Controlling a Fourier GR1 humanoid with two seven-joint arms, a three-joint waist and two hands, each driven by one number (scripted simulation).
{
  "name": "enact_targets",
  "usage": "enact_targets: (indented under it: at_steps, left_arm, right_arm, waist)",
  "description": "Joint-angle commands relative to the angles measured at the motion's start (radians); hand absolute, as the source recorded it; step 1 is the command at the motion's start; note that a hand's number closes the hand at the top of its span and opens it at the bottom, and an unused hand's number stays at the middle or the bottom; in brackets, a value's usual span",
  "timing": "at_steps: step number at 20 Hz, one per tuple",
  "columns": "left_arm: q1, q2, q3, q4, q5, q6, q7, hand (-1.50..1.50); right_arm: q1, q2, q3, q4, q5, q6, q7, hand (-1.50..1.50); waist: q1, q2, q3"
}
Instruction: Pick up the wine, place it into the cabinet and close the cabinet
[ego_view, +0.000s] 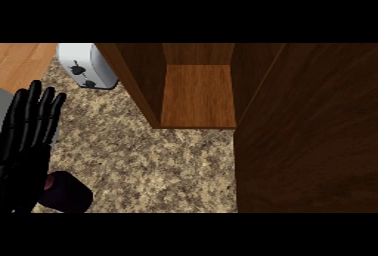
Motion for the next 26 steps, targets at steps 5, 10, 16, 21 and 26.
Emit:
enact_targets:
  at_steps: [5, 10, 16, 21, 26]
  left_arm:
    - [0.109, 0.124, 0.210, -0.080, 0.228, -0.120, 0.115, -1.50]
    - [0.215, 0.022, 0.162, -0.110, 0.403, -0.027, 0.371, -1.50]
    - [0.218, 0.088, 0.253, -0.383, 0.528, 0.115, 0.651, -1.50]
    - [0.107, 0.149, 0.336, -0.403, 0.580, 0.178, 0.777, -1.50]
    - [0.070, 0.157, 0.347, -0.415, 0.550, 0.215, 0.839, -1.50]
  right_arm:
    - [0.133, -0.055, -0.024, -0.107, -0.020, 0.085, -0.046, -1.50]
    - [0.195, -0.042, 0.138, -0.195, -0.203, 0.177, 0.173, -1.50]
    - [0.286, -0.102, 0.094, -0.432, -0.320, 0.170, 0.323, -1.50]
    - [0.320, -0.078, 0.158, -0.481, -0.284, 0.150, 0.347, -1.50]
    - [0.317, -0.101, 0.151, -0.550, -0.321, 0.137, 0.406, -1.50]
  waist:
    - [-0.007, -0.025, -0.007]
    - [0.002, -0.033, -0.007]
    - [-0.009, -0.028, -0.006]
    - [-0.010, -0.029, -0.007]
    - [-0.013, -0.032, -0.007]
